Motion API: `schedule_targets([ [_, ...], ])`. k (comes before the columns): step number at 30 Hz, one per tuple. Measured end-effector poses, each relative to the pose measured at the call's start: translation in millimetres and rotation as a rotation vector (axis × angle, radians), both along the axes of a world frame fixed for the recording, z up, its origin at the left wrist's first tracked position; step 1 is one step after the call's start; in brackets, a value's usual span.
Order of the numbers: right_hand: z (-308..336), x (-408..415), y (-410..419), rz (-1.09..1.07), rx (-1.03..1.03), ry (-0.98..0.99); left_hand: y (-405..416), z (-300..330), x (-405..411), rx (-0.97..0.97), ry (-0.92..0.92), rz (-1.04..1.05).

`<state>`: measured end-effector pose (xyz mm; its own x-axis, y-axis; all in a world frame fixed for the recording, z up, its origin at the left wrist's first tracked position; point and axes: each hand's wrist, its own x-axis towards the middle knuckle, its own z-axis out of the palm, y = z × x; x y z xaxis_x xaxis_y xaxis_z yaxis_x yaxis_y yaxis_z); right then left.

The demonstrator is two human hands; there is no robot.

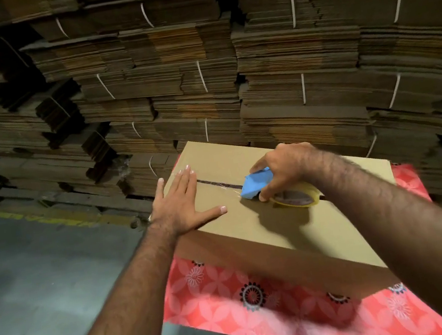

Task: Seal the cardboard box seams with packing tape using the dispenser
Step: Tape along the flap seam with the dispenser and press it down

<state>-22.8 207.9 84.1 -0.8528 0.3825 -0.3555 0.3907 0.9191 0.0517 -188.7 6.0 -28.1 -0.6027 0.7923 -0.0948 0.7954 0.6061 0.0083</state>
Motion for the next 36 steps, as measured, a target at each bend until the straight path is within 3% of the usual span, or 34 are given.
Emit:
schedule_targets([
  [8, 1.5, 3.0, -0.5, -0.026, 0.026, -0.059, 1.7, -1.0, 8.4, 0.016, -0.014, -0.014],
  [12, 0.2, 4.3, 0.5, -0.026, 0.065, -0.081, 17.2, -7.6, 30.2, 0.004, 0.022, -0.149],
  [18, -1.0, 5.6, -1.6, -0.026, 0.085, -0.086, 44.8, -14.2, 80.5, 0.028, -0.071, -0.316],
  [21, 0.4, 6.7, -0.8, -0.044, 0.068, -0.092, 38.7, -11.3, 68.3, 0.015, -0.072, -0.236],
  [25, 0.7, 9.0, -0.9, -0.049, 0.058, -0.093, 15.8, -2.3, 31.4, -0.018, 0.019, 0.048],
  [27, 0.8, 9.6, -1.8, -0.043, 0.063, -0.085, 18.0, -1.1, 35.2, -0.024, 0.002, 0.063],
  [33, 1.0, 11.1, 1.3, -0.041, 0.051, -0.076, 37.6, -4.1, 80.0, 0.034, -0.096, -0.289],
  [36, -0.2, 9.9, 1.1, -0.035, 0.061, -0.088, 44.8, -2.6, 85.6, -0.016, -0.140, -0.322],
])
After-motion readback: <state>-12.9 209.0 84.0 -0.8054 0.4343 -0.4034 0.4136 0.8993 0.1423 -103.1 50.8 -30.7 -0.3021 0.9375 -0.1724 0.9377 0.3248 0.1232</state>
